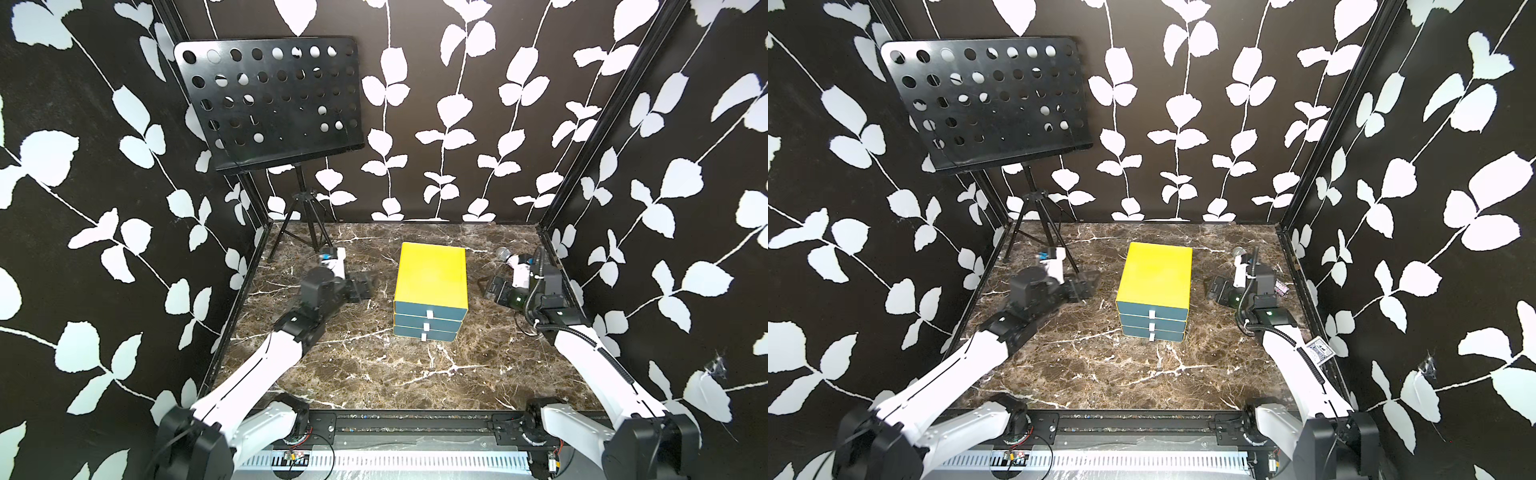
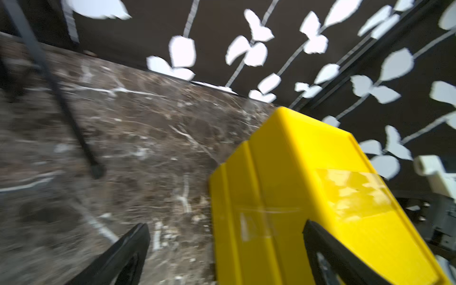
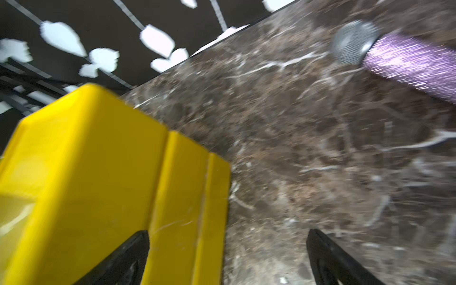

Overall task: Take the postcards out of the drawer
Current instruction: Adjust the storage box at the center of the board.

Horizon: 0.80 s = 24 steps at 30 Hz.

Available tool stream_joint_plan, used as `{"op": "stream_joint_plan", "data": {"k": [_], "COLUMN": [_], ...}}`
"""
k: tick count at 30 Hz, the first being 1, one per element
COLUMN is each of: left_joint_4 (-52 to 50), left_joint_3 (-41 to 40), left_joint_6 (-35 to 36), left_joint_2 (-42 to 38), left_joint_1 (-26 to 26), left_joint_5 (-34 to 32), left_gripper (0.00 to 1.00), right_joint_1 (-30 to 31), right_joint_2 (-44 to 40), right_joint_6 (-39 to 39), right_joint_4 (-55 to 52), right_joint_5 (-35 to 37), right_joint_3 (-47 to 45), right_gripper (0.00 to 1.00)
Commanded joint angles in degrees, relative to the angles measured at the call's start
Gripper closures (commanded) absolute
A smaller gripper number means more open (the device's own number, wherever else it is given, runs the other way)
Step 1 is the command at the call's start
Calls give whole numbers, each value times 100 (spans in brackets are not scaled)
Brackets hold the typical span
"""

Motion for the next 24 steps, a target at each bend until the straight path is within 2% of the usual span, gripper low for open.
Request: {"op": "stream_joint_plan", "data": {"k": [1, 8, 14, 24], "left_joint_4": [657, 839, 909, 37], "left_joint_3": [407, 1088, 1138, 907], "left_joint_6": [-558, -624, -728, -743], "left_joint_2": [418, 1128, 1375, 760], "left_joint_1": [-264, -528, -673, -762], "left_joint_5": [464, 839, 864, 881], "left_gripper": [1, 1, 1, 1], "right_joint_1": [217, 388, 406, 442], "right_joint_2": [-323, -1068, -1443, 101], "right_joint_6": [550, 1045, 1172, 1230], "right_joint_4": [303, 543, 841, 2152], "right_joint_5": [-660, -941, -838, -1155], "right_joint_3": [-205, -665, -801, -172], "right_gripper": [1, 1, 1, 3]}}
